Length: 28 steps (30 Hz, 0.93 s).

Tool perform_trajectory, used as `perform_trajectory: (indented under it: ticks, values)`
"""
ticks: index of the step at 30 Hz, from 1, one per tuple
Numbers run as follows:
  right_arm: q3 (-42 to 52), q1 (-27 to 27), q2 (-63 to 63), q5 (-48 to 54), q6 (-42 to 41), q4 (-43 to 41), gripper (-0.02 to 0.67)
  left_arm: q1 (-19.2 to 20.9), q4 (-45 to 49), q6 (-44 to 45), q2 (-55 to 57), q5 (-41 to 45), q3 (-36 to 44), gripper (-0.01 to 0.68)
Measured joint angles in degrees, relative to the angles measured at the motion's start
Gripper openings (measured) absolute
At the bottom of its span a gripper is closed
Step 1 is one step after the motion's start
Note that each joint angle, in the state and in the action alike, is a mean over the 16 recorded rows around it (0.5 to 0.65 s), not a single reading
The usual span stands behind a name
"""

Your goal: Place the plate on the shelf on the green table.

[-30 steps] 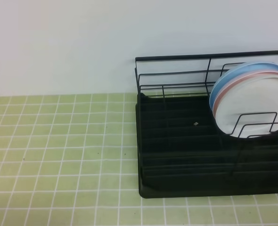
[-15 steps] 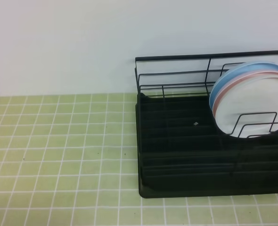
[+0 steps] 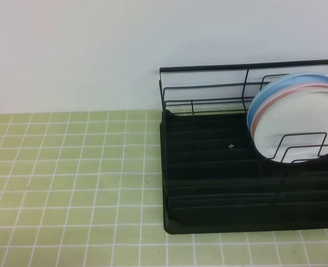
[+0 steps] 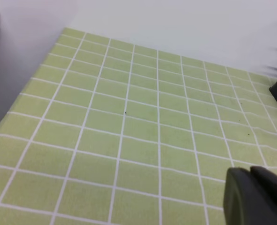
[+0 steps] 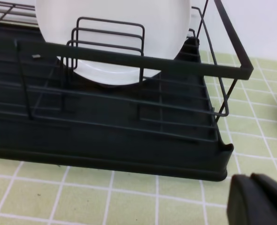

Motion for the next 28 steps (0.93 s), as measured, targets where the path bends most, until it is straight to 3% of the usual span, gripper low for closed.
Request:
perform_trajectory:
  ticks: [28]
  values:
    - [0.0,0.0,0.0,0.0,-0.3,0.1,-0.002,0.0,0.0,0.0,0.1,0.0,0.0,-0.002]
